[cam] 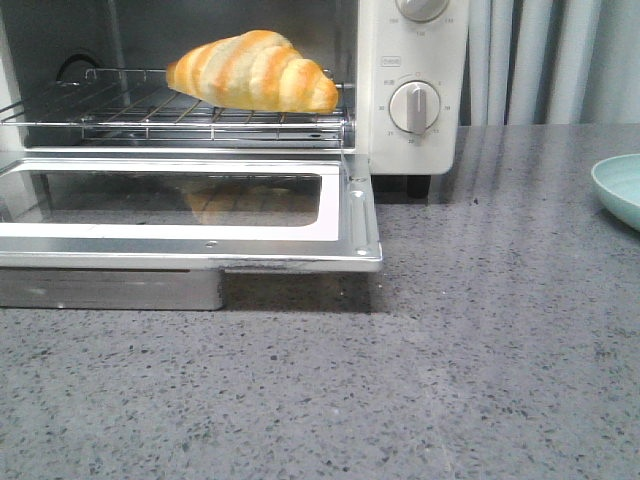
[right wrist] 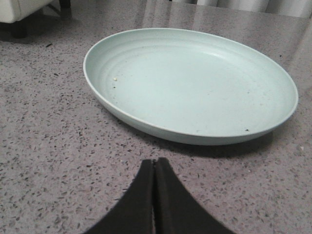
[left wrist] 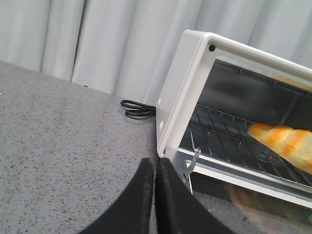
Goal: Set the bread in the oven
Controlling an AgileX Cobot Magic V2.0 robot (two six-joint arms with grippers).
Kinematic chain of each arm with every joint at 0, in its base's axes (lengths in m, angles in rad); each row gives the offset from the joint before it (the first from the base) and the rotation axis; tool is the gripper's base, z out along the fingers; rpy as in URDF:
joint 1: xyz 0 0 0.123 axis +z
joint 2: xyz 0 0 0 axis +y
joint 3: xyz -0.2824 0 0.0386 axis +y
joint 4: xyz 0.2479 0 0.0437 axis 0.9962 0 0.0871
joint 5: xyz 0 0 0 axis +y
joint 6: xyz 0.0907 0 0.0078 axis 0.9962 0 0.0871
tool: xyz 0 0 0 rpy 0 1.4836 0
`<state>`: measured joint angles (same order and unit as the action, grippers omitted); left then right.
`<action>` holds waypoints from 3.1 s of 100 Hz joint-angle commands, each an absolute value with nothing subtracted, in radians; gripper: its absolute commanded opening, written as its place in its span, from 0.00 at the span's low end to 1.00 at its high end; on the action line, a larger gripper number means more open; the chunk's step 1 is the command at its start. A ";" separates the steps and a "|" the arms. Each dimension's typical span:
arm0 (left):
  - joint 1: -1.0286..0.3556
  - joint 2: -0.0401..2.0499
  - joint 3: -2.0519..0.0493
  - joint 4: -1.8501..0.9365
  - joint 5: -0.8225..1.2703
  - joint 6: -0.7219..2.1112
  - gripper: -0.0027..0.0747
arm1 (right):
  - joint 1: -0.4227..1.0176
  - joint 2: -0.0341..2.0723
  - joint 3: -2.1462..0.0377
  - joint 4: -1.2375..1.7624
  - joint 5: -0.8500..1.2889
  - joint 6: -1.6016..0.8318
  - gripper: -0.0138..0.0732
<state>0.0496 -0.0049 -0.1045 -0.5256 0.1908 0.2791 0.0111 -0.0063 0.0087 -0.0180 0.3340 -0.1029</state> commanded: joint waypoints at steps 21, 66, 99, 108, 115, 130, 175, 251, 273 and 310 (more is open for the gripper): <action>0.040 -0.031 -0.132 -0.540 0.120 0.272 0.01 | 0.002 -0.028 0.023 -0.019 0.312 -0.116 0.07; 0.040 -0.031 -0.132 -0.540 0.120 0.272 0.01 | 0.002 -0.028 0.023 -0.019 0.312 -0.116 0.07; 0.040 -0.031 -0.132 -0.540 0.120 0.272 0.01 | 0.002 -0.028 0.023 -0.019 0.312 -0.116 0.07; 0.040 -0.031 -0.110 -0.407 0.124 0.272 0.01 | 0.002 -0.028 0.023 -0.019 0.312 -0.116 0.07; 0.040 -0.031 -0.088 -0.296 0.123 0.238 0.01 | 0.002 -0.028 0.023 -0.019 0.312 -0.116 0.07; 0.040 -0.031 -0.032 -0.150 0.116 0.092 0.01 | 0.002 -0.028 0.023 -0.019 0.312 -0.116 0.07; -0.013 -0.033 0.024 0.069 0.255 -0.040 0.01 | 0.002 -0.028 0.023 -0.019 0.312 -0.116 0.07; -0.028 -0.033 0.024 0.090 0.280 -0.042 0.01 | 0.002 -0.028 0.023 -0.019 0.312 -0.116 0.07; -0.028 -0.033 0.024 0.090 0.280 -0.042 0.01 | 0.002 -0.028 0.023 -0.019 0.312 -0.116 0.07; -0.028 -0.033 0.024 0.090 0.280 -0.042 0.01 | 0.002 -0.028 0.023 -0.019 0.312 -0.116 0.07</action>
<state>-0.0207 -0.0049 0.0000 0.0874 0.3422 -0.0326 0.0052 -0.0063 0.0087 -0.0180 0.3357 -0.1120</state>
